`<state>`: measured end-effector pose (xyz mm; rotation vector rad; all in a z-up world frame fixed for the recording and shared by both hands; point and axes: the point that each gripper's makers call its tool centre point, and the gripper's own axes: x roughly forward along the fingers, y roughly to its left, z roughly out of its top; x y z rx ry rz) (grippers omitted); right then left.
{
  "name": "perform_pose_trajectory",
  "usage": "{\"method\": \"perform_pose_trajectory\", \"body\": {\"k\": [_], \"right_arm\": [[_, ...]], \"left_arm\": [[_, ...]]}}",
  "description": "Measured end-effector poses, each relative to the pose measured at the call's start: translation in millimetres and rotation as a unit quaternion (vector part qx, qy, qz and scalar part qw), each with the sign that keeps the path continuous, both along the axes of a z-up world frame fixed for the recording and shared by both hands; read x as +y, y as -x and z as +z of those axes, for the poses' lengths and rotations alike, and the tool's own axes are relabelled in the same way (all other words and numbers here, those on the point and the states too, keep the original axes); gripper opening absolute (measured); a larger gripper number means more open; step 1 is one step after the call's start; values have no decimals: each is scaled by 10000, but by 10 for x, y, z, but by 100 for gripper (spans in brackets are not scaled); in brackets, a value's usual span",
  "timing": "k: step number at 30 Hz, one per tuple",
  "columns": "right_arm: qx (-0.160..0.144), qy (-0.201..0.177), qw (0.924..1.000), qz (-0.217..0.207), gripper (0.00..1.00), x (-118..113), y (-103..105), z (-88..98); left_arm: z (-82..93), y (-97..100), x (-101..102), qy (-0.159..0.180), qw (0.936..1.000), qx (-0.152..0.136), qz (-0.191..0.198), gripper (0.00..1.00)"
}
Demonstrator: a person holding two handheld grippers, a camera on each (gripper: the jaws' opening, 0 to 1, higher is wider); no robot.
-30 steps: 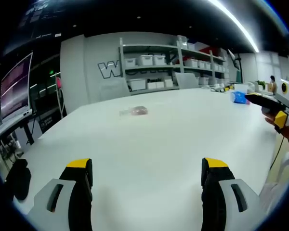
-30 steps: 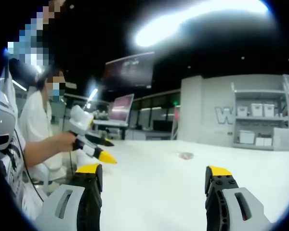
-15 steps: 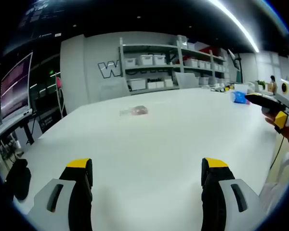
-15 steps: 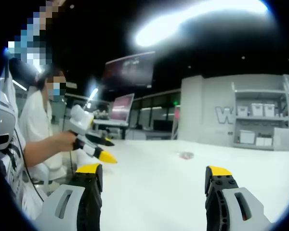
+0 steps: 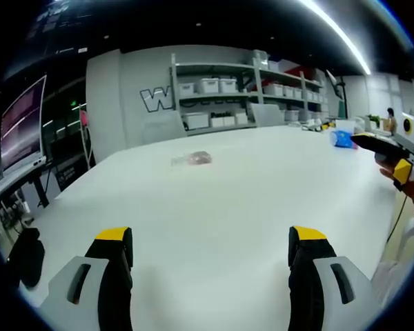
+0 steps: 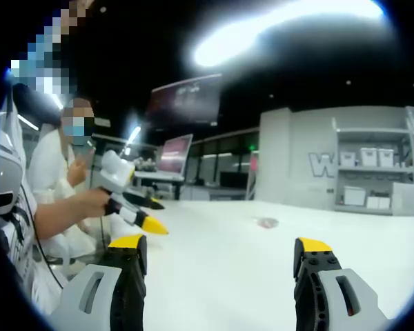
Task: Open the resealable bag by pulling the two sides of the seal apart until the entire bag opening is separated and visibly accessible.
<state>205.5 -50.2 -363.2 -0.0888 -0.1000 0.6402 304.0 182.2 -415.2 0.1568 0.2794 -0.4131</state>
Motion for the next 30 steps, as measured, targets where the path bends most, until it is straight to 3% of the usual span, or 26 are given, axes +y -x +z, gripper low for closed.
{"method": "perform_pose_trajectory", "body": {"k": [14, 30], "right_arm": [[-69, 24, 9999, -76, 88, -50, -97, 80], [154, 334, 9993, -70, 79, 45, -374, 24]], "left_arm": [[19, -28, 51, 37, 10000, -4, 71, 92], [15, -91, 102, 40, 10000, 7, 81, 92]]}}
